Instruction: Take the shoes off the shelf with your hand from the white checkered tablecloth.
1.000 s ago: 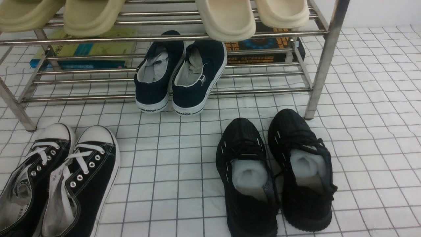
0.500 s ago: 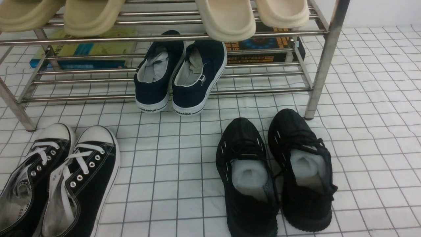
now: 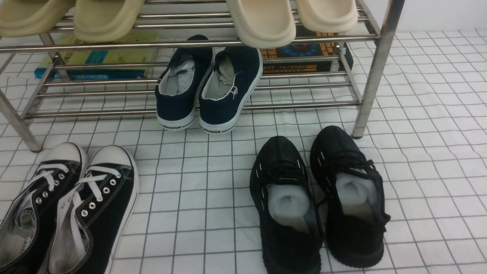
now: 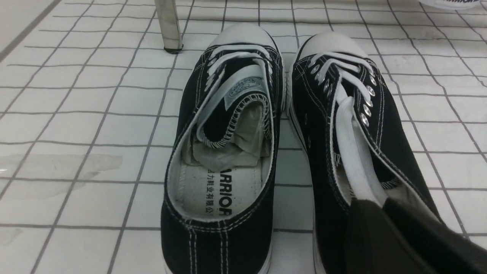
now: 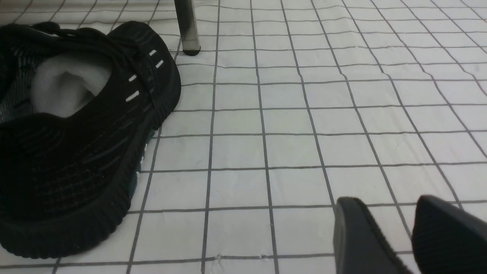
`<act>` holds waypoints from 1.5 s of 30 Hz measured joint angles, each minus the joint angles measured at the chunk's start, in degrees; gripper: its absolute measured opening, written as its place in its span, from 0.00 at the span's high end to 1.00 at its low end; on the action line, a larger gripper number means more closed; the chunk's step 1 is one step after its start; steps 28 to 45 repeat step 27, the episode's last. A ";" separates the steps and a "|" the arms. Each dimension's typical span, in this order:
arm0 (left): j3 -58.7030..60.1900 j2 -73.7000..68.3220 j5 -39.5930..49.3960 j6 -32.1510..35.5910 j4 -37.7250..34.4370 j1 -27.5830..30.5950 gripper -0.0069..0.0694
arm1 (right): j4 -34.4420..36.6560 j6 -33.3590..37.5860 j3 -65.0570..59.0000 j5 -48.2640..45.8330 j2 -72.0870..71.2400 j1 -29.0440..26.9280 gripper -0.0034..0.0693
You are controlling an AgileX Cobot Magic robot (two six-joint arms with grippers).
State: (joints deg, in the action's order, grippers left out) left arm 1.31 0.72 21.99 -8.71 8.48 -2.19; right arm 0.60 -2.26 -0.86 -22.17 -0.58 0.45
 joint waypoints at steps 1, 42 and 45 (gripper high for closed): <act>0.00 0.00 0.00 0.00 0.06 0.00 0.81 | 0.00 0.00 0.00 0.00 0.00 0.00 0.62; 0.00 0.00 0.00 0.00 0.06 0.00 0.79 | 0.00 0.00 0.00 0.00 0.00 0.00 0.62; 0.00 0.00 0.00 0.00 0.06 0.00 0.79 | 0.00 0.00 0.00 0.00 0.00 0.00 0.62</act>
